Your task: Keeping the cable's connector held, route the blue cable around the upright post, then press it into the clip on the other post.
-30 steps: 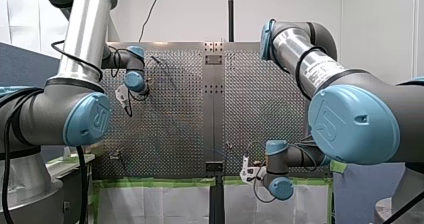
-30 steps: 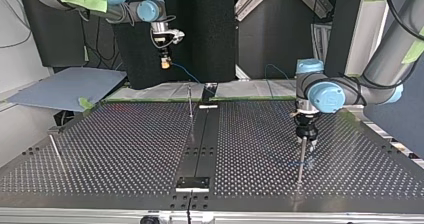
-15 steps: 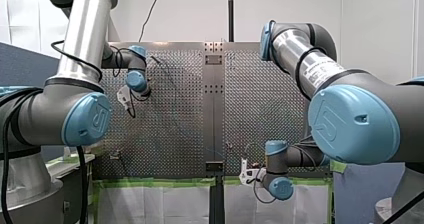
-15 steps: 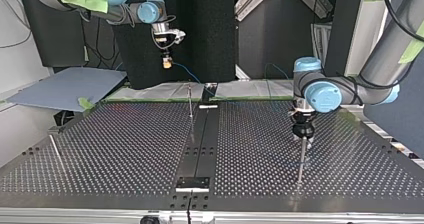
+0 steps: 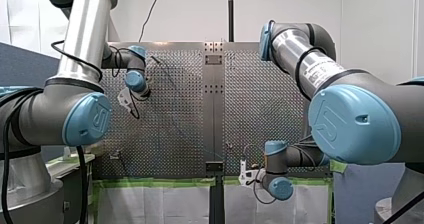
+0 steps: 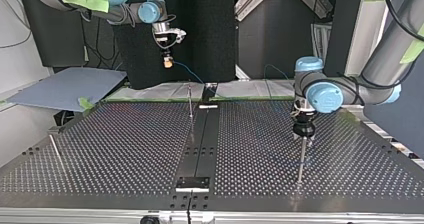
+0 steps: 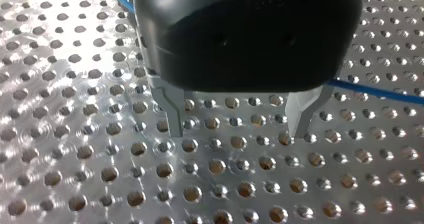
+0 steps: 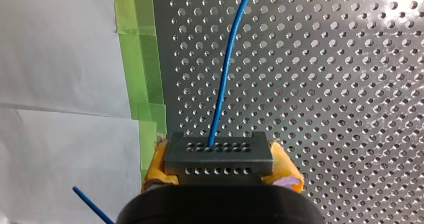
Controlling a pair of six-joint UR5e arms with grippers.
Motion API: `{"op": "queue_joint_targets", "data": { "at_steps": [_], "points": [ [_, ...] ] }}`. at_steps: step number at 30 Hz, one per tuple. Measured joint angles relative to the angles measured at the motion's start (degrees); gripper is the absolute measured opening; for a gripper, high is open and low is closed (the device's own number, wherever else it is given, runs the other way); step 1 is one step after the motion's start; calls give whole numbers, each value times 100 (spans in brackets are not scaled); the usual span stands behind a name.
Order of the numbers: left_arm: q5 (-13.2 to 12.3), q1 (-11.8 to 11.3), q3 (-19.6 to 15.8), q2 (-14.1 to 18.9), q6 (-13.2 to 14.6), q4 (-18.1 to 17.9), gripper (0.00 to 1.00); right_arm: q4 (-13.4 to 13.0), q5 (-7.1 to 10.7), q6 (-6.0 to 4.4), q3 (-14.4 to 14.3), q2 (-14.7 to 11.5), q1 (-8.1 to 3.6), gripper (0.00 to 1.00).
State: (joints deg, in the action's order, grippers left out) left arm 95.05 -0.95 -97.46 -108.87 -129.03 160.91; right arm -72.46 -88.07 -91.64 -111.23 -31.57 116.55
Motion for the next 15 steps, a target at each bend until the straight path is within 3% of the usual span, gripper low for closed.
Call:
{"op": "queue_joint_targets", "data": {
  "at_steps": [15],
  "points": [
    [-329, -79, -151, 8, -870, 233, 100, 24, 6, 81, 0, 0, 17, 0]
  ]
}}
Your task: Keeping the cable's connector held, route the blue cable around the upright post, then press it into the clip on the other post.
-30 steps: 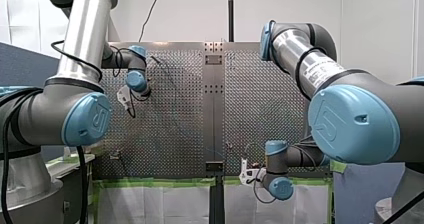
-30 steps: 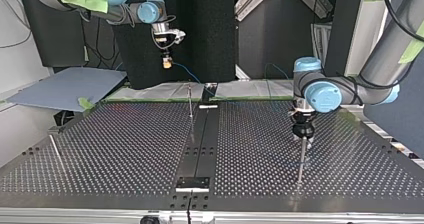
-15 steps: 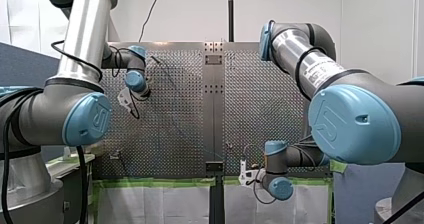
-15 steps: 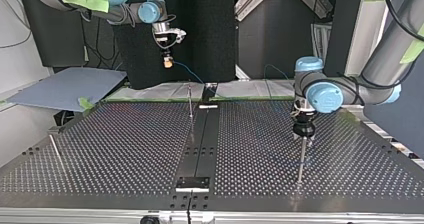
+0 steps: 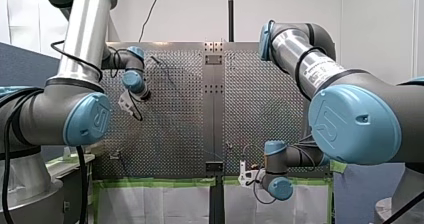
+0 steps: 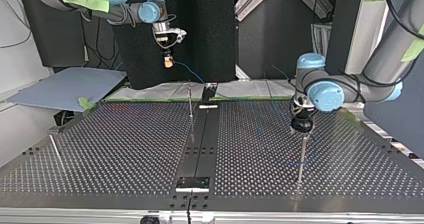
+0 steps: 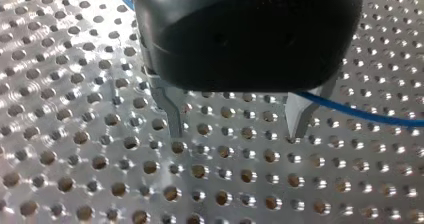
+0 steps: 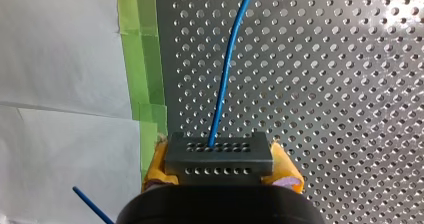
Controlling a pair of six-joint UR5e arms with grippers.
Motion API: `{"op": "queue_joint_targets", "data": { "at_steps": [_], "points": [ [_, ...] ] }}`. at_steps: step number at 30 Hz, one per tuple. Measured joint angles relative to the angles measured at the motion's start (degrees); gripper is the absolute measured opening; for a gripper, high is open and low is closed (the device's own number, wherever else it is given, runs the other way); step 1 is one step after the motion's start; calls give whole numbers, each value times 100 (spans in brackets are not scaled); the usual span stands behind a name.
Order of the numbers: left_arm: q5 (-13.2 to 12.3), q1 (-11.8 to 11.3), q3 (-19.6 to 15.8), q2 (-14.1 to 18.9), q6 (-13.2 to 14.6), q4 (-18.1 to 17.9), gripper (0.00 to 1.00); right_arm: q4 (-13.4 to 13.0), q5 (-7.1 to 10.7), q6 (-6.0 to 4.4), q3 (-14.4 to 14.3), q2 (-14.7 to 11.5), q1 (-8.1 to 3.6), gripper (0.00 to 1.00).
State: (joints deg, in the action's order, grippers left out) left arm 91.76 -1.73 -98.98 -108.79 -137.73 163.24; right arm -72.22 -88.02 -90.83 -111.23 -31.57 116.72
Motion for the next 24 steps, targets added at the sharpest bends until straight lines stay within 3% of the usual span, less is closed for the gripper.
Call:
{"op": "queue_joint_targets", "data": {
  "at_steps": [12, 24],
  "points": [
    [-225, -113, -170, 5, -725, -131, 100, 25, 3, 26, 0, 0, 4, 0],
    [-271, -193, -171, 29, -1358, -118, 100, 31, 3, 29, 0, 3, 12, 0]
  ]
}}
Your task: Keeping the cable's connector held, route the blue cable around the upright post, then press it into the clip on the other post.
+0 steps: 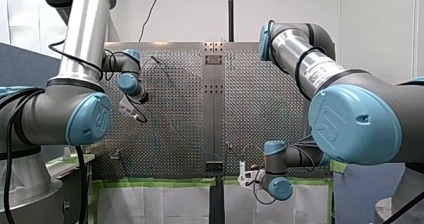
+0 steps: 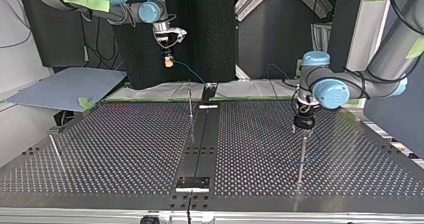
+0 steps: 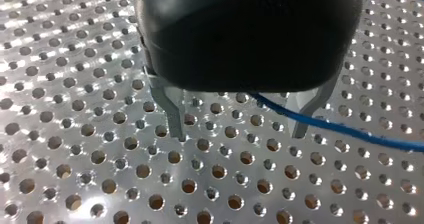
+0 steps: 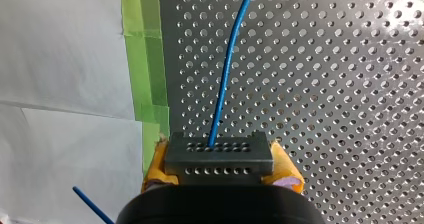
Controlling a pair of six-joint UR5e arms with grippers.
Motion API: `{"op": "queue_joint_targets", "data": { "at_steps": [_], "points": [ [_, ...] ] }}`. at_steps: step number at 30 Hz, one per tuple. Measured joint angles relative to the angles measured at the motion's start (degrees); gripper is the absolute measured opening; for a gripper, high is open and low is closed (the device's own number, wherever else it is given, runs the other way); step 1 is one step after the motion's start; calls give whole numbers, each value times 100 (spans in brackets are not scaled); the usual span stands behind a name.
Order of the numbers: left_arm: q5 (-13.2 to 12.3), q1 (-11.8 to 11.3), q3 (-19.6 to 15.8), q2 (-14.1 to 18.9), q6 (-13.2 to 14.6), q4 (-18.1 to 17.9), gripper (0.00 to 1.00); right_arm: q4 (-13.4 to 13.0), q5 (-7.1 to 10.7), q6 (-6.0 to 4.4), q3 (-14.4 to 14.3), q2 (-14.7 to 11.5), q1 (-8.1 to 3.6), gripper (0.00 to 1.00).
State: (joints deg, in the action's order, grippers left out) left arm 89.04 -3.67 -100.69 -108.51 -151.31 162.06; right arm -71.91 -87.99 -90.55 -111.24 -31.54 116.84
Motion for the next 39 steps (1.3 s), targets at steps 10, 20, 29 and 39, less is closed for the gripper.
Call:
{"op": "queue_joint_targets", "data": {
  "at_steps": [10, 20, 29, 39],
  "points": [
    [10, -64, -6, 123, -579, 10, 100, 0, 0, 0, 0, -3, 2, 0],
    [-38, -117, -215, 133, -1152, -115, 100, -5, 0, 0, 0, -1, 2, 0],
    [-121, -141, -299, 245, -1702, -168, 100, -9, 0, 0, 0, -2, 1, 0],
    [-255, -166, -558, 587, -1986, -210, 100, -12, 0, 0, 0, -1, 1, 0]
  ]
}}
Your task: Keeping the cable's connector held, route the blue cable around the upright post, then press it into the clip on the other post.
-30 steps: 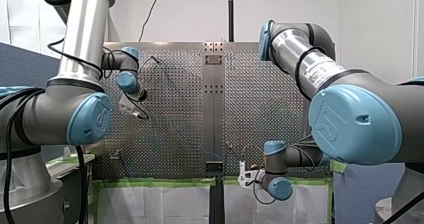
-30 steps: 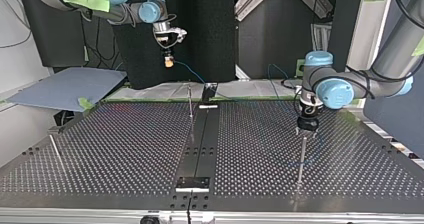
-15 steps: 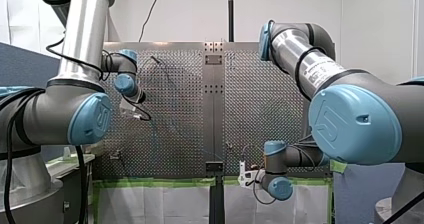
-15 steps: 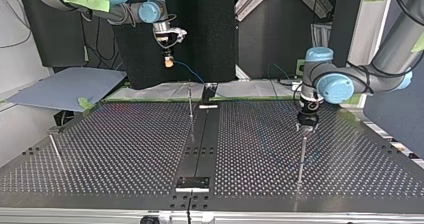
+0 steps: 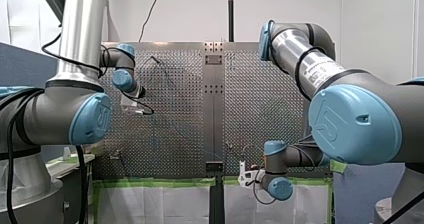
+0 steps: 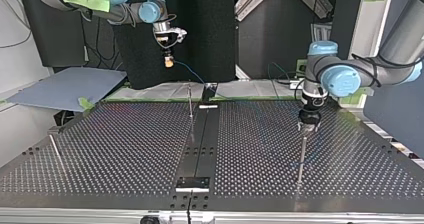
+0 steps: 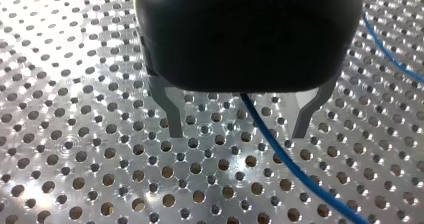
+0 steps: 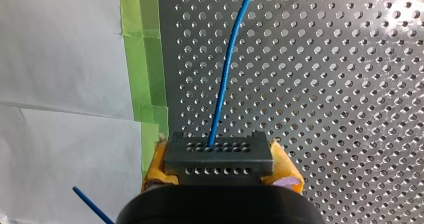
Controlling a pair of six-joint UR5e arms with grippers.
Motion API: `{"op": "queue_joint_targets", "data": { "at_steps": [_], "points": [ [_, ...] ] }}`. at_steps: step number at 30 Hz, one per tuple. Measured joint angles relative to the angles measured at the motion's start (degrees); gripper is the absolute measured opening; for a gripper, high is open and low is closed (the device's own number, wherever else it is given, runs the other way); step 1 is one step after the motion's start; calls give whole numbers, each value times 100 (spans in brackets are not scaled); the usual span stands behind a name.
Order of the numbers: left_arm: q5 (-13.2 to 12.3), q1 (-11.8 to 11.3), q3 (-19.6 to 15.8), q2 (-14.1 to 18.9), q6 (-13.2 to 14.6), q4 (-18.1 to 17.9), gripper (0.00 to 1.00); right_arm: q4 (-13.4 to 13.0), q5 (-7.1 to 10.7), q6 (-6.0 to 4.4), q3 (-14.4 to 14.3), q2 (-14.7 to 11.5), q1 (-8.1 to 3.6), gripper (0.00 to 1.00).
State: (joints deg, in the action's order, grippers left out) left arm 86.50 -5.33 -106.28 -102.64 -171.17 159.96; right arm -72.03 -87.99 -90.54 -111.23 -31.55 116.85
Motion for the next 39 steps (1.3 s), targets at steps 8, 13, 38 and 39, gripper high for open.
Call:
{"op": "queue_joint_targets", "data": {
  "at_steps": [8, 13, 38, 39],
  "points": [
    [-15, -22, -317, 178, 31, -115, 100, 8, 0, 5, 0, -1, 0, 0],
    [-79, -31, -555, 259, 38, -267, 100, 11, 0, 7, 0, -1, 1, 0],
    [-140, -35, -1140, 903, 7, -362, 100, 3, 12, 9, 0, -1, 3, 0],
    [-140, -35, -1185, 948, 8, -373, 100, 3, 12, 9, 0, -1, 3, 0]
  ]
}}
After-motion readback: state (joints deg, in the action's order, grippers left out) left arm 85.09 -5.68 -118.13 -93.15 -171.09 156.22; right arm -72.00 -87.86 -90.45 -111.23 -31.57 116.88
